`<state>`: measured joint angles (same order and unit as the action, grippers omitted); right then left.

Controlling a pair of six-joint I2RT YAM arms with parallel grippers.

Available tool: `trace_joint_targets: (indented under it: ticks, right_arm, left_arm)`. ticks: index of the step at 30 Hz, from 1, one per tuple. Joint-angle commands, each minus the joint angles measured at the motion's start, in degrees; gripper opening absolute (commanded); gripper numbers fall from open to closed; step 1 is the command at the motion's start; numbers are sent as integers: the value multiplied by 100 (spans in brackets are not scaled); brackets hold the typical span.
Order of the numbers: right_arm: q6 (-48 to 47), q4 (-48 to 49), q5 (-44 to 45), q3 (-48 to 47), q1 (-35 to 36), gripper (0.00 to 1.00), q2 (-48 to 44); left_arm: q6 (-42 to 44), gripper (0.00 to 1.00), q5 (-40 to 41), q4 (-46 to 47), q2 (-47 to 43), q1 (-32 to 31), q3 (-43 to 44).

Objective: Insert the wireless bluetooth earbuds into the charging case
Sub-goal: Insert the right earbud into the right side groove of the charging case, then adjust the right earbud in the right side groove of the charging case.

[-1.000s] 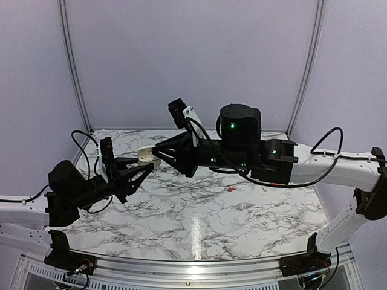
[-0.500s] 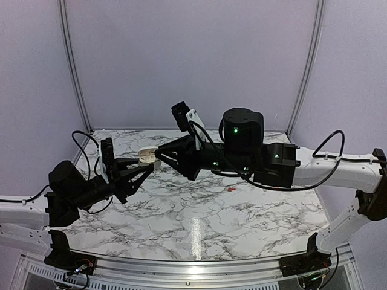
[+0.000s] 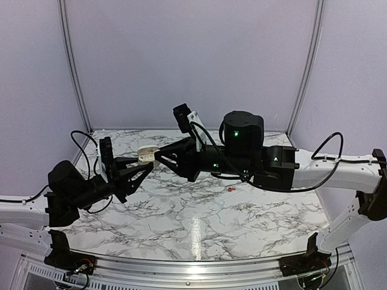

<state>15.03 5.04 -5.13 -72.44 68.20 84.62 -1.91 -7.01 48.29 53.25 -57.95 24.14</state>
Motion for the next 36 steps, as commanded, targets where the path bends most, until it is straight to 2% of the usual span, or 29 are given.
trace_joint_targets:
  ticks: [1,12,18,24,28,36]
  right_arm:
    - [-30,-167,-68,-54,35,27,-35]
    - [-398,-330,-182,-166,31,53,-236]
    - [-936,-679,-477,-48,-101,74,-732]
    - [-1167,-1225,-1138,-315,-439,76,-887]
    - [-1386,-1659,-1396,-644,-457,76,-717]
    - [-1485,-1941,-1660,-873,-415,76,-454]
  left_arm:
    - [27,0,-36,531,-104,7,29]
    - [-51,0,-232,532,-96,20,29]
    - [-183,0,-750,508,-109,38,27]
    - [-362,0,-1226,463,-46,47,85]
    - [-407,0,-1361,437,-4,47,149]
    - [-434,0,-1466,409,77,47,220]
